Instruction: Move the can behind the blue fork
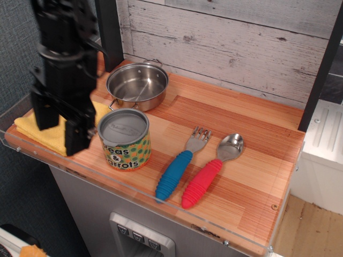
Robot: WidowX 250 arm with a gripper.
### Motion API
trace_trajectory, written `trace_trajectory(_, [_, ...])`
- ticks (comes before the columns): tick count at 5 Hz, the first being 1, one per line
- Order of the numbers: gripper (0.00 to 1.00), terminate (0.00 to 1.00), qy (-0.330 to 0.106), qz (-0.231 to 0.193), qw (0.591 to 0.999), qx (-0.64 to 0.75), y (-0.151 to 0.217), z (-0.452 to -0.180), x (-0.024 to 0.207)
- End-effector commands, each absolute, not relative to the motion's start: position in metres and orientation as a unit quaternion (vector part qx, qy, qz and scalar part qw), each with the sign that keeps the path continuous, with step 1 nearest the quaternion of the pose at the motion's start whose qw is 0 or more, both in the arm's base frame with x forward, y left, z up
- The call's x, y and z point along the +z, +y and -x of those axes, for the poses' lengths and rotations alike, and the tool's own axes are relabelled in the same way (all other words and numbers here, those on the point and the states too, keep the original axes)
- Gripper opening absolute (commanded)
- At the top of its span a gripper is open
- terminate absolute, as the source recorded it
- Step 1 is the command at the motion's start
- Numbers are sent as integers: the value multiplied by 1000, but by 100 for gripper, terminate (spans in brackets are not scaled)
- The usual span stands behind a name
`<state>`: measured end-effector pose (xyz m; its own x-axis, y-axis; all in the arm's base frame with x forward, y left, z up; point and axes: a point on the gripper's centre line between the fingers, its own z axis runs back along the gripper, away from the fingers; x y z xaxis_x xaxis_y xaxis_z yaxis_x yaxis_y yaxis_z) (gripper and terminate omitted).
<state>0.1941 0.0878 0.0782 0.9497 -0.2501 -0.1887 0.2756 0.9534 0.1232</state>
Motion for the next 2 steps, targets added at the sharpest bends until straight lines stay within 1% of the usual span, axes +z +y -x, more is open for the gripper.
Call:
trace_trajectory(1, [100, 0, 76, -92, 980, -160, 84, -214, 61])
trace_trajectory(2, [100, 0, 63, -80, 979, -179, 85, -224, 51])
